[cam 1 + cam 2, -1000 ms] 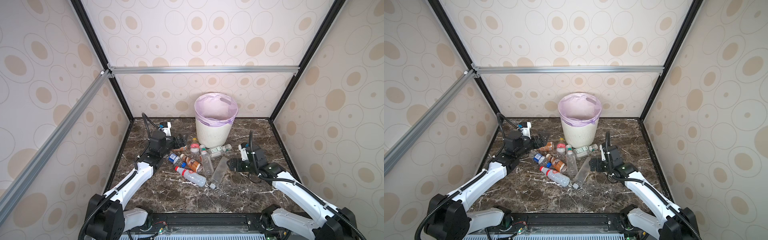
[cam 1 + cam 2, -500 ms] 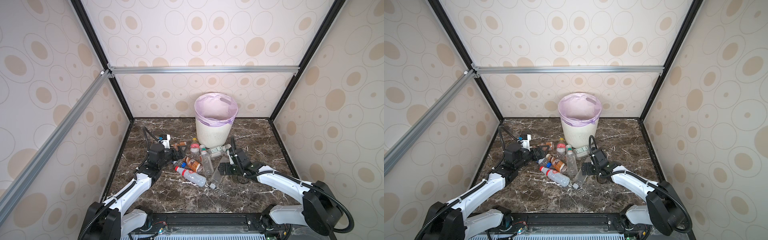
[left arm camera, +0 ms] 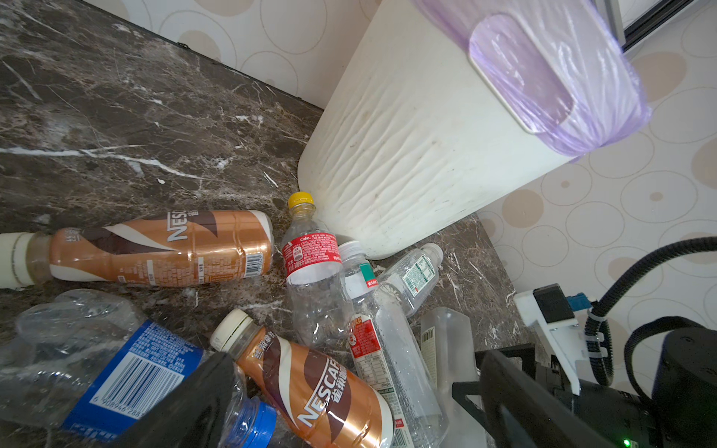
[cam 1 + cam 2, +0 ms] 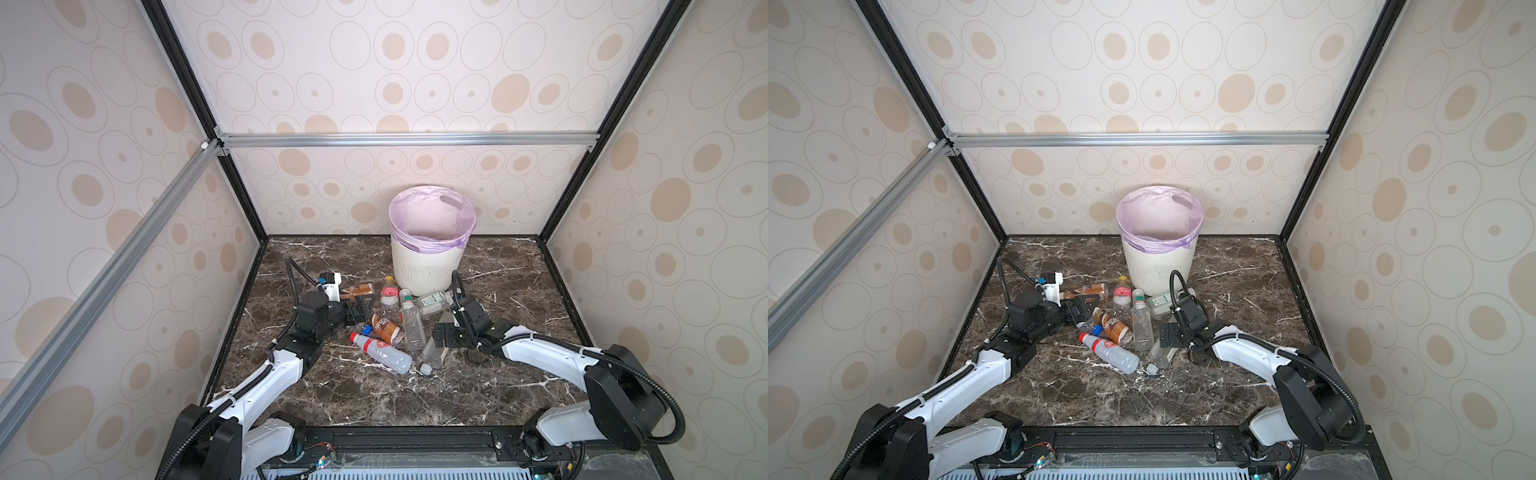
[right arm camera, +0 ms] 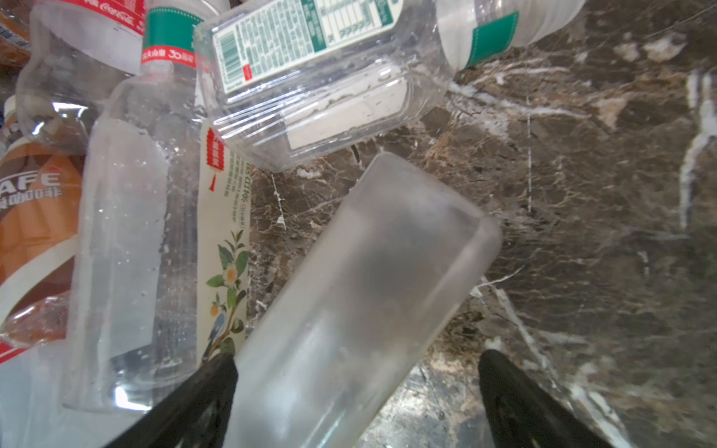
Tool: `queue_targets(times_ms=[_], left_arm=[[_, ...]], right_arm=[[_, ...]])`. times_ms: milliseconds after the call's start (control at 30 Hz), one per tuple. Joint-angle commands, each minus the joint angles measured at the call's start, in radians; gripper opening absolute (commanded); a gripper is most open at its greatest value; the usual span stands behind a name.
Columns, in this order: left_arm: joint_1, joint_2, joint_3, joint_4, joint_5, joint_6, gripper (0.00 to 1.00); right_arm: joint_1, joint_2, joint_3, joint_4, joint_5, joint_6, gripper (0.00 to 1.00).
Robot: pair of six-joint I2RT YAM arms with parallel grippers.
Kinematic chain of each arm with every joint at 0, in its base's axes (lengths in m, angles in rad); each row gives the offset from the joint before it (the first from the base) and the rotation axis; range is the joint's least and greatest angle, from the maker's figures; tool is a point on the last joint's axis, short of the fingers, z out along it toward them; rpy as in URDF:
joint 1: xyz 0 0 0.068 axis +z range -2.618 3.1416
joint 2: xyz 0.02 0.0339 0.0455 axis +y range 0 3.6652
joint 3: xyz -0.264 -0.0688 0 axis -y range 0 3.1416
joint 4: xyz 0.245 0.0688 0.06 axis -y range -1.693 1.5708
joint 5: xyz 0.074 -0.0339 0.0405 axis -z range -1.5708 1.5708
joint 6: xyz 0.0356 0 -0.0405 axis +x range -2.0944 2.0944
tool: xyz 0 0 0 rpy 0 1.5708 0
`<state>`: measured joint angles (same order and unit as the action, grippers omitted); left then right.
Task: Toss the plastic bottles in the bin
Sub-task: 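Close the right gripper around the frosted clear bottle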
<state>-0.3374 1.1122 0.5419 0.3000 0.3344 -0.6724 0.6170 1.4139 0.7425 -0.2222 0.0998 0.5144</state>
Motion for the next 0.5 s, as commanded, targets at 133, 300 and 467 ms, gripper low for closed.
queue_targets(times_ms=[133,300,467], left_arm=[[0.003,-0.014,-0.002,0.036,0.011,0.009,0.99],[0.002,-0.014,0.000,0.038,0.015,0.011,0.99],[0.000,-0.014,0.001,0.027,0.009,0.017,0.99]], right_arm=[[0.003,0.007,0.012,-0.098,0.135,-0.050,1.00],[-0.010,-0.007,0.012,-0.114,0.158,-0.070,1.00],[-0.013,-0.043,0.014,-0.133,0.125,-0.049,1.00]])
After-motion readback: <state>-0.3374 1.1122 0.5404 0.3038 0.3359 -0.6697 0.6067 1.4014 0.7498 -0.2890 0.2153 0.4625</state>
